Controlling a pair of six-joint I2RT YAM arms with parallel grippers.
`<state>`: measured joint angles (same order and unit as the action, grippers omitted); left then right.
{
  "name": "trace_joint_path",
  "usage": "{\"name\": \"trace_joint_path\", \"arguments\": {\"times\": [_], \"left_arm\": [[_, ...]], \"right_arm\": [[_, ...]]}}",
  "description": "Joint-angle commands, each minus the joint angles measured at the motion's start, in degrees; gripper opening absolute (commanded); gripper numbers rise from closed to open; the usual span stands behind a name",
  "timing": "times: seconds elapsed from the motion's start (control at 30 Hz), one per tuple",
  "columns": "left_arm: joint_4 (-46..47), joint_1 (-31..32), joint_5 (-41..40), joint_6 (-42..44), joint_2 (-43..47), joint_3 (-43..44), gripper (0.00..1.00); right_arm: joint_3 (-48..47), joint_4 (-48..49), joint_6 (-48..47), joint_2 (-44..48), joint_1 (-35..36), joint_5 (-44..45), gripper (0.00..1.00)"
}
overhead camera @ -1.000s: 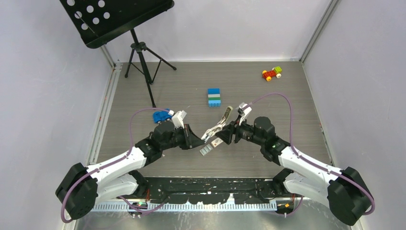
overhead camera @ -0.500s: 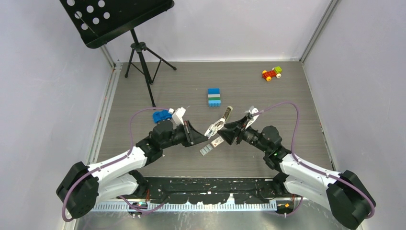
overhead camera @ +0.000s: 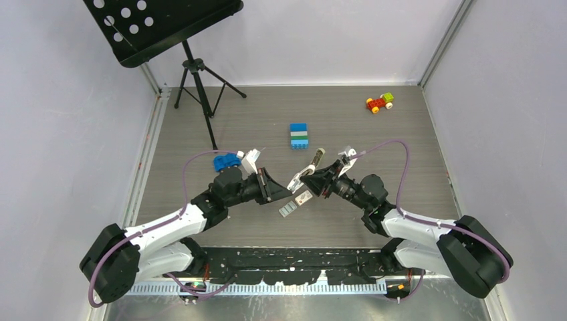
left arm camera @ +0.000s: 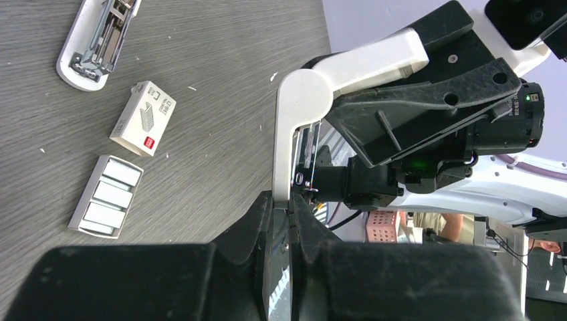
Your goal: Load the staples into the stapler
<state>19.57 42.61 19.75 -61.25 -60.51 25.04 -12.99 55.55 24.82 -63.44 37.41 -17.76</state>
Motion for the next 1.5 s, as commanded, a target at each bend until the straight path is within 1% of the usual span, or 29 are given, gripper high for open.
{"name": "trace_joint_path", "arguments": {"times": [0.0, 0.13, 0.27, 0.33, 0.4, 0.47, 0.6, 0.63, 0.7, 0.77, 0.8, 0.9, 1.03, 1.2, 1.33, 1.47], "left_arm": [[3.7, -0.3, 1.2, -0.3, 0.6, -0.3, 0.0], [3.2, -0.3, 0.8, 0.1, 0.8, -1.1, 0.0], [1.1, -0.3, 0.1, 1.6, 1.5, -1.2, 0.01], [-1.4, -0.3, -1.2, 3.3, 2.6, -1.1, 0.12], [-5.2, -0.3, -3.0, 5.6, 4.1, -0.5, 0.28], [-9.5, -0.3, -5.3, 8.2, 6.0, 0.2, 0.44], [-18.6, -0.3, -10.9, 14.3, 11.3, 2.0, 0.74], [-22.1, -0.3, -12.6, 15.8, 12.6, 2.6, 0.82], [-27.0, -0.3, -16.3, 19.6, 15.3, 4.1, 0.9], [-31.8, -0.3, -19.1, 23.3, 17.6, 5.8, 0.95], [-34.0, -0.3, -21.8, 25.1, 18.7, 6.6, 0.97], [-39.7, -0.3, -26.2, 30.8, 21.5, 9.7, 0.99], [-44.9, -0.3, -29.5, 37.9, 23.9, 13.7, 1.0], [-47.8, -0.3, -32.0, 46.6, 26.6, 16.1, 1.0], [-49.9, -0.3, -33.0, 49.6, 28.2, 17.1, 1.0], [-51.4, -0.3, -31.1, 52.3, 29.1, 17.8, 1.0]], "right_arm": [[-1.1, 6.7, 0.9, -0.4, 0.3, 1.9, 0.28], [-1.1, 5.6, 0.8, 0.6, 0.3, 2.4, 0.15], [-1.4, 2.2, -0.1, 2.3, 0.3, 2.2, 0.06], [-1.8, -0.2, -0.8, 3.3, 0.3, 2.3, 0.03], [-2.3, -3.4, -1.5, 5.0, 0.3, 2.7, 0.0], [-2.7, -7.0, -2.1, 6.9, 0.3, 3.7, 0.0], [-3.1, -16.3, -4.2, 11.6, 0.3, 7.5, 0.0], [-3.3, -19.0, -4.6, 12.9, 0.3, 9.6, 0.0], [-3.3, -23.7, -5.5, 15.5, 0.3, 12.9, 0.0], [-3.4, -28.0, -6.2, 17.6, 0.3, 16.1, 0.0], [-3.4, -30.0, -6.5, 18.5, 0.3, 18.3, 0.0], [-3.3, -34.7, -6.8, 20.0, 0.2, 24.8, 0.0], [-2.7, -35.5, -6.7, 18.1, 0.2, 29.9, 0.0], [-2.1, -29.7, -4.8, 10.1, 0.1, 33.6, 0.0], [-2.0, -23.0, -4.2, 3.0, -0.4, 33.9, 0.0], [-2.2, -16.9, -4.3, -3.5, -1.0, 33.0, 0.0]]}}
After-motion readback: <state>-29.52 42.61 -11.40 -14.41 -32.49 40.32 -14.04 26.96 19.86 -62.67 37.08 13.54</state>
